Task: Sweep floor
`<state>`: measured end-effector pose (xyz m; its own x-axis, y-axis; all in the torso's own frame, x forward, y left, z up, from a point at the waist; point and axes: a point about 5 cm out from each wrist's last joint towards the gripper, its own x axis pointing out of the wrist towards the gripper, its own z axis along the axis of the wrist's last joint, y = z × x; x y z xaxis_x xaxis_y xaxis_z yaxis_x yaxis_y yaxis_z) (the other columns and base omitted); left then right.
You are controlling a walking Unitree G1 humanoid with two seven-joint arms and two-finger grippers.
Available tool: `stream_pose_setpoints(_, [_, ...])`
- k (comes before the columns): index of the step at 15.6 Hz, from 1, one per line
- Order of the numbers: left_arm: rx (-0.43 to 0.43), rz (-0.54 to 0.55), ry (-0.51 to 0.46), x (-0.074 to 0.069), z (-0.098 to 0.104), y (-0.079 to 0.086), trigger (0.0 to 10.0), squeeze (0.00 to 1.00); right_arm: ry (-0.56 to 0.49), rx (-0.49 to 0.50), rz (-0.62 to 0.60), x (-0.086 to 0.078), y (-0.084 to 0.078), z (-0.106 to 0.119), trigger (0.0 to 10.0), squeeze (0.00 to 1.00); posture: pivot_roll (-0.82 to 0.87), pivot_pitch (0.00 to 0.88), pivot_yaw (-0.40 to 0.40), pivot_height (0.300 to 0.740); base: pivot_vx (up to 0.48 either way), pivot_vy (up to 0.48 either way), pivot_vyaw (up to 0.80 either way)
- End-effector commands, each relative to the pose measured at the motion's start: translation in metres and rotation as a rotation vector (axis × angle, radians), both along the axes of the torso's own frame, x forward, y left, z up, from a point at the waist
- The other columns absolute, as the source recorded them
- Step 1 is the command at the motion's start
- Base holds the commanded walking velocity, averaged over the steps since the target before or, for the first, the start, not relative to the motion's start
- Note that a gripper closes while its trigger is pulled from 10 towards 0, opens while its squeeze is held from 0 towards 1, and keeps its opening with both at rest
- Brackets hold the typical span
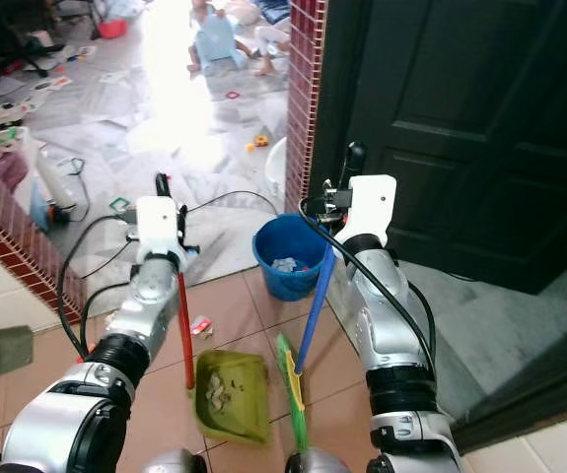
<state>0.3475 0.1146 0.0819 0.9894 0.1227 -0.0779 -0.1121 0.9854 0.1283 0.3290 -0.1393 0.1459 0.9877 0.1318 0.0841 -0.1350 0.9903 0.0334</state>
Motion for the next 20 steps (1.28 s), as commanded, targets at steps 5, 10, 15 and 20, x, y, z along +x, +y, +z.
stream_pose_setpoints(5, [0.065,0.039,-0.049,0.003,0.004,0.006,10.0,0.00,-0.022,-0.015,0.001,-0.001,-0.002,0.010,10.0,0.00,-0.22,0.046,0.009,0.740,0.000,0.000,0.00])
stream_pose_setpoints(10, [-0.004,0.068,-0.104,0.010,0.017,0.010,10.0,0.00,-0.007,-0.023,0.010,-0.002,0.000,0.009,10.0,0.00,-0.22,0.037,0.003,0.740,0.000,0.000,0.00])
stream_pose_setpoints(15, [-0.099,-0.054,-0.078,0.006,0.014,-0.020,10.0,0.00,0.003,-0.033,0.011,0.002,0.001,0.007,10.0,0.00,-0.20,0.027,0.001,0.740,0.000,0.000,0.00])
stream_pose_setpoints(20, [-0.109,-0.070,-0.148,0.010,0.030,-0.018,10.0,0.00,0.001,-0.055,-0.002,0.005,-0.006,0.008,10.0,0.00,-0.19,0.020,0.004,0.740,0.000,0.000,0.00])
